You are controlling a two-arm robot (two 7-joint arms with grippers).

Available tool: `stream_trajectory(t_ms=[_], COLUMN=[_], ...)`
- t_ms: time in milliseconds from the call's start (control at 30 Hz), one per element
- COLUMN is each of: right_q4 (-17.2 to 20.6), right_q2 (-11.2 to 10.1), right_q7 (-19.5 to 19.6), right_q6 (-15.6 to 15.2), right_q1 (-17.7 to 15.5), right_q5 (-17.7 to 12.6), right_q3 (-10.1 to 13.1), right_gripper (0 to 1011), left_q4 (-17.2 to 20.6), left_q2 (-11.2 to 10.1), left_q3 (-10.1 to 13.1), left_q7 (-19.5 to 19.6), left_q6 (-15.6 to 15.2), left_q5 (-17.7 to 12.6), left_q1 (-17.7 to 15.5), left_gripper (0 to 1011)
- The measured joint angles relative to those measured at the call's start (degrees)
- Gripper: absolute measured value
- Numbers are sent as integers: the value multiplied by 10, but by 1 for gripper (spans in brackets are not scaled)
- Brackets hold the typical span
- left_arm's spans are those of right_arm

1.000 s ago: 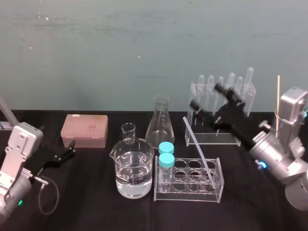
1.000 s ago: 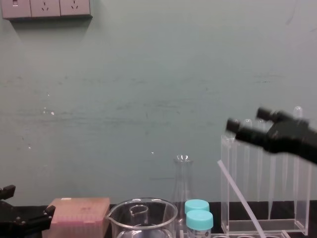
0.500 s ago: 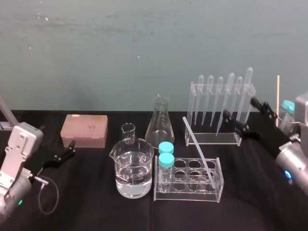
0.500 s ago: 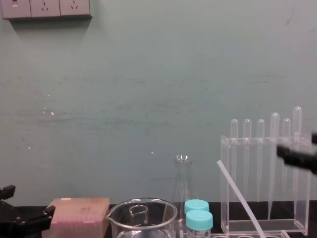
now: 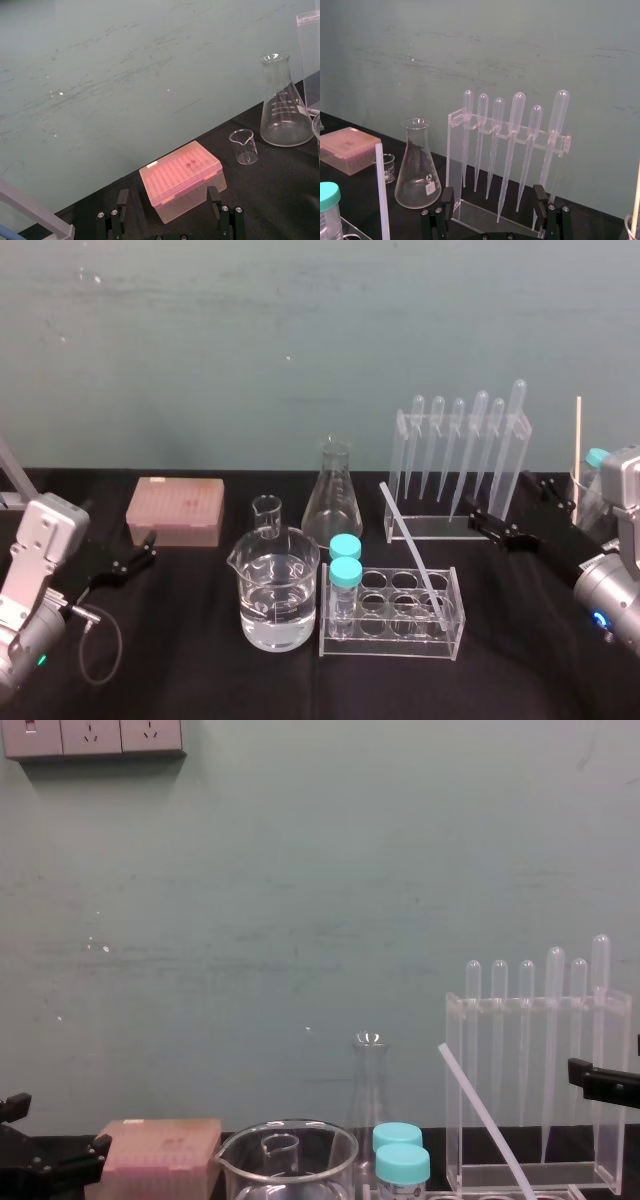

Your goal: Pick up the stirring rod with one hand, then place it down.

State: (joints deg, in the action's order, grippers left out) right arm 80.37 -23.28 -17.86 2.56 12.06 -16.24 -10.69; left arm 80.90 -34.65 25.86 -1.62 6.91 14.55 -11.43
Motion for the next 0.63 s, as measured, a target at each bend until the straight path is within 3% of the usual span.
stream_trajectory(t_ms=[633], right_q4=[-1], right_q2=[0], right_q7=[0], right_q6=[5], right_q1=[1], right_q5=[-1], right_q3=[1], right_gripper=[1003], left_q4=[0], left_q2=[0], left_q3=[0], left_q7=[0], left_q6=[0], left_q5=[0], left_q1=[0], left_gripper=[1000])
